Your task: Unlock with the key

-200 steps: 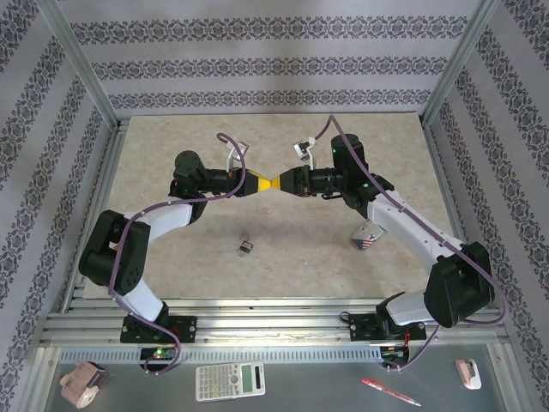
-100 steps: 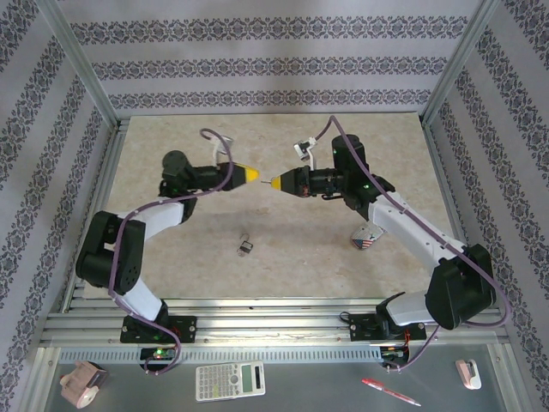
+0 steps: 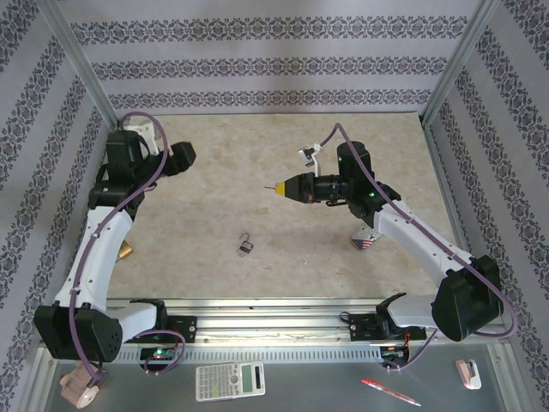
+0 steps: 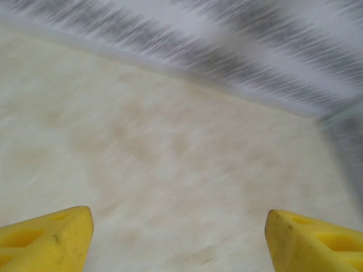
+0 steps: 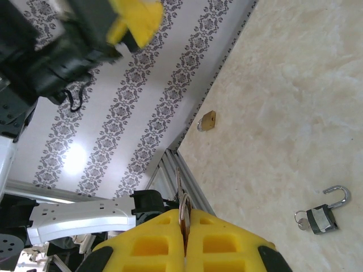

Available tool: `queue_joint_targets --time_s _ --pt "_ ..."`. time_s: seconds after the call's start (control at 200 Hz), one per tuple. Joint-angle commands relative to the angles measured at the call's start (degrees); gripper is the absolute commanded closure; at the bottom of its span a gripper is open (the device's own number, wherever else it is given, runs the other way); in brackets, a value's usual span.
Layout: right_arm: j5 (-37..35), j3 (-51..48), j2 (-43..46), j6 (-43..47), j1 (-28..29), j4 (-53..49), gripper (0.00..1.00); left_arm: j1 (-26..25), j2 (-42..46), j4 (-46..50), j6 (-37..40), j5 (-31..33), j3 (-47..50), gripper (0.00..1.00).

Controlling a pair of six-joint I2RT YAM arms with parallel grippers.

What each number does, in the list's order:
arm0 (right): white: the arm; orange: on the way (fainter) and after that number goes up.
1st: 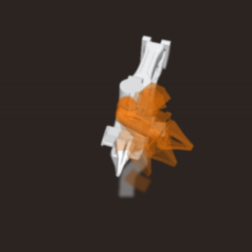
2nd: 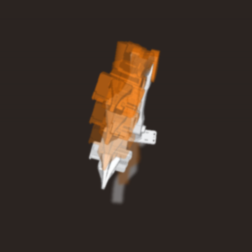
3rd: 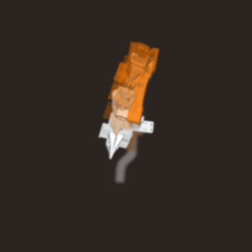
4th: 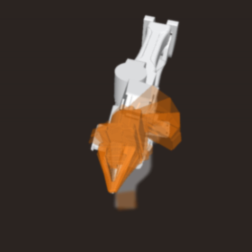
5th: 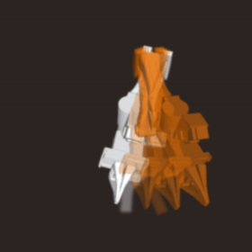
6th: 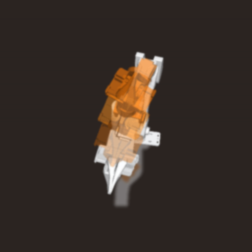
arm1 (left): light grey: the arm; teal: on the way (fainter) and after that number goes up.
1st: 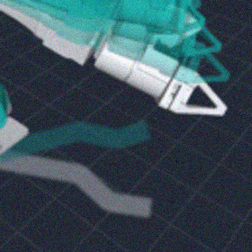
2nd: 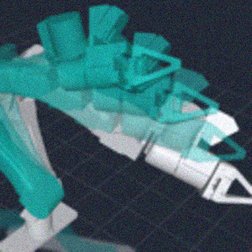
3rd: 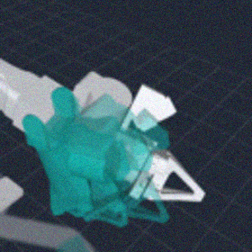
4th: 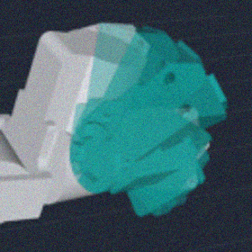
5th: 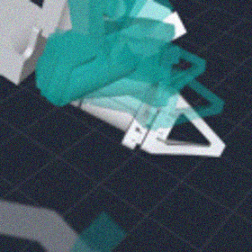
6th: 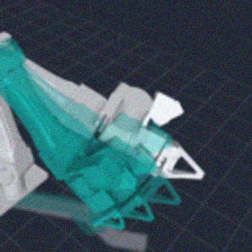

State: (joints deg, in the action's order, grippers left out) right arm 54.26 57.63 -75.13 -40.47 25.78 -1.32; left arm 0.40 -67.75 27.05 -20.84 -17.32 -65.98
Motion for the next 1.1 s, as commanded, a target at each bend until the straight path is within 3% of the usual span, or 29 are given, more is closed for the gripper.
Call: queue_joint_targets --time_s 0.0,0.075,0.205,0.475,0.63,0.799,1.094 --pt "-0.6 -0.1 0.5 1.4 0.8 0.9 1.0 2.7 -3.2 22.7 4.6 17.0 0.4 0.18" --pt "-1.5 -0.3 0.6 1.9 0.9 0.4 1.0 6.0 -4.9 25.8 4.2 18.7 0.5 0.18" --pt "-3.5 -1.6 1.3 2.1 1.1 0.2 1.0 15.1 -5.2 25.8 0.1 9.4 4.0 0.17" --pt "-6.0 -5.6 3.5 1.1 1.4 1.1 1.0 28.8 -6.2 25.3 -7.4 3.5 10.7 0.16" --pt "-6.6 -7.0 6.0 2.6 1.4 -0.2 1.0 32.7 -4.5 25.5 -12.0 4.2 13.2 0.15" --pt "-6.0 -8.9 7.8 2.4 1.5 1.1 1.0 38.4 -3.5 23.5 -17.7 0.8 18.2 0.14" --pt "-5.1 -10.8 8.9 3.0 1.0 1.6 1.0 39.1 -8.3 16.1 -25.7 2.1 22.4 0.15"
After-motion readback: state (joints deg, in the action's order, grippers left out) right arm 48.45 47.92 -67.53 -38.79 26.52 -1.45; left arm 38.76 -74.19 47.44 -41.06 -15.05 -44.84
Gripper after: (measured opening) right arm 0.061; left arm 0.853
